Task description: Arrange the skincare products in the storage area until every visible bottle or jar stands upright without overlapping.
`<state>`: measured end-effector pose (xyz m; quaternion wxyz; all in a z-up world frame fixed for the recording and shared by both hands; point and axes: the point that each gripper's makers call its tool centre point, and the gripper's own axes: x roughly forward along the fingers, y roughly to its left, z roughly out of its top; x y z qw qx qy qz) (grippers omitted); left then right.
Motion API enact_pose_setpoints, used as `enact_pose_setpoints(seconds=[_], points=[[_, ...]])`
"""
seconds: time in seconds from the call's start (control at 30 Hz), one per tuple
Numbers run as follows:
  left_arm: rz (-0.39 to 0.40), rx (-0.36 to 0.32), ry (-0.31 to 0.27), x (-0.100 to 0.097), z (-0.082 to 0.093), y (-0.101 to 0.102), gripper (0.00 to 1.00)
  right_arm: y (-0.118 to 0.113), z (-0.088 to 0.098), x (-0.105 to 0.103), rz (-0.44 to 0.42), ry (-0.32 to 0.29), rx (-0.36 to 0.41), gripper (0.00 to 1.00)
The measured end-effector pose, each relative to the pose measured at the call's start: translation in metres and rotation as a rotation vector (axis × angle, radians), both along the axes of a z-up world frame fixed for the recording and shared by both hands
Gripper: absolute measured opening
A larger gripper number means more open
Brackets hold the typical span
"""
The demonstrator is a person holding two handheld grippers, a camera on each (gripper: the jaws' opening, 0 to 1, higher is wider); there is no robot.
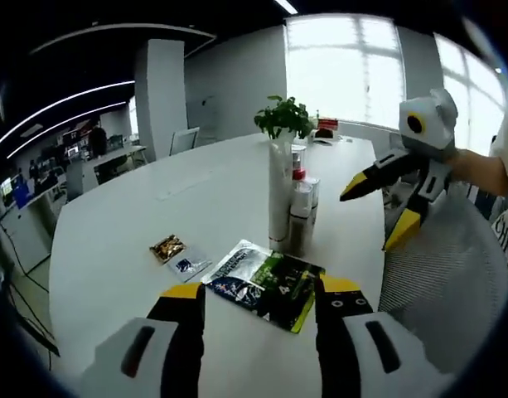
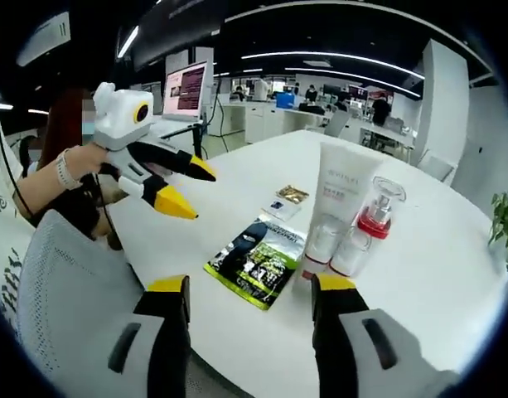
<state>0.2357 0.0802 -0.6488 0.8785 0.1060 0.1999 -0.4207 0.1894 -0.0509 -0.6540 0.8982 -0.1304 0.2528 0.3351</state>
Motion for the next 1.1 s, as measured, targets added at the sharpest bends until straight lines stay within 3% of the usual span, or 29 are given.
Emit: enact_pose_setpoints(seconds=[0.17, 0.3, 0.6, 0.8, 1.1], points=[[0.019, -0.019, -0.024, -0.013, 0.010, 0.009, 0.67, -0.014, 0.006, -0.001, -0.046, -0.037, 0.006, 0.79], [0.043, -0.042, -0.017, -0.026, 0.014, 0.018, 0.74, -0.024, 0.009, -0.001, -0.093, -0.057, 0.031, 0.86], [0.098, -0.043, -0.004, -0.044, 0.008, 0.033, 0.98, -0.034, -0.002, 0.000, -0.159, -0.064, 0.022, 0.99], [0.117, -0.058, 0.012, -0.054, 0.009, 0.038, 0.99, -0.028, 0.001, 0.000, -0.166, -0.069, 0.078, 0.99], [0.114, -0.051, 0.034, -0.057, -0.002, 0.041, 0.99, -0.023, -0.006, -0.005, -0.159, -0.054, 0.069, 0.99]])
